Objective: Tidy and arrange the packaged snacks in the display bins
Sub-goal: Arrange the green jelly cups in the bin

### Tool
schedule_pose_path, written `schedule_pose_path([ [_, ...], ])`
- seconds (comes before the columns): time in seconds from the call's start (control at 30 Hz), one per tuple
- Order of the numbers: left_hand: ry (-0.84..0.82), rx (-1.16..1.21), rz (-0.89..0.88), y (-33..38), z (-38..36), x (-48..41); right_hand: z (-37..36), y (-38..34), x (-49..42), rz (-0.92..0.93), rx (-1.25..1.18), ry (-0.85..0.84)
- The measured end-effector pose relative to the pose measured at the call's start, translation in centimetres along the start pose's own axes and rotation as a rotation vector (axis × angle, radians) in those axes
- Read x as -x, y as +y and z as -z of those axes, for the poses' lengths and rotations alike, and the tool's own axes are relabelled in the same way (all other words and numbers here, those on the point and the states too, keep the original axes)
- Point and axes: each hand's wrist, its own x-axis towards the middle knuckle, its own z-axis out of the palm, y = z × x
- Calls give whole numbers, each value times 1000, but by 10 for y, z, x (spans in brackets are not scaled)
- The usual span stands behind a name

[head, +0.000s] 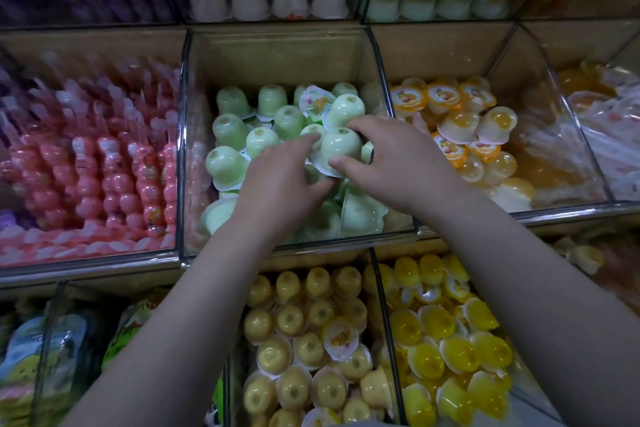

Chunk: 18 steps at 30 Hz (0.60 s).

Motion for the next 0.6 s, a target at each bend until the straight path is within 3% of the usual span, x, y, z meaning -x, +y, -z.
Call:
schedule_pose_path([
  [0.07, 93, 207, -12, 0, 5, 3, -2, -3, -2, 1, -73, 86],
  [0.13, 141, 259, -36, 0, 12, 7, -4, -8, -7, 12, -146, 161],
  [0.37, 239, 109, 19, -23, 28, 5, -22, -31, -34, 110, -127, 100],
  [0.6, 191, 35, 79, -33, 27, 3, -43, -38, -53, 112, 138, 51],
])
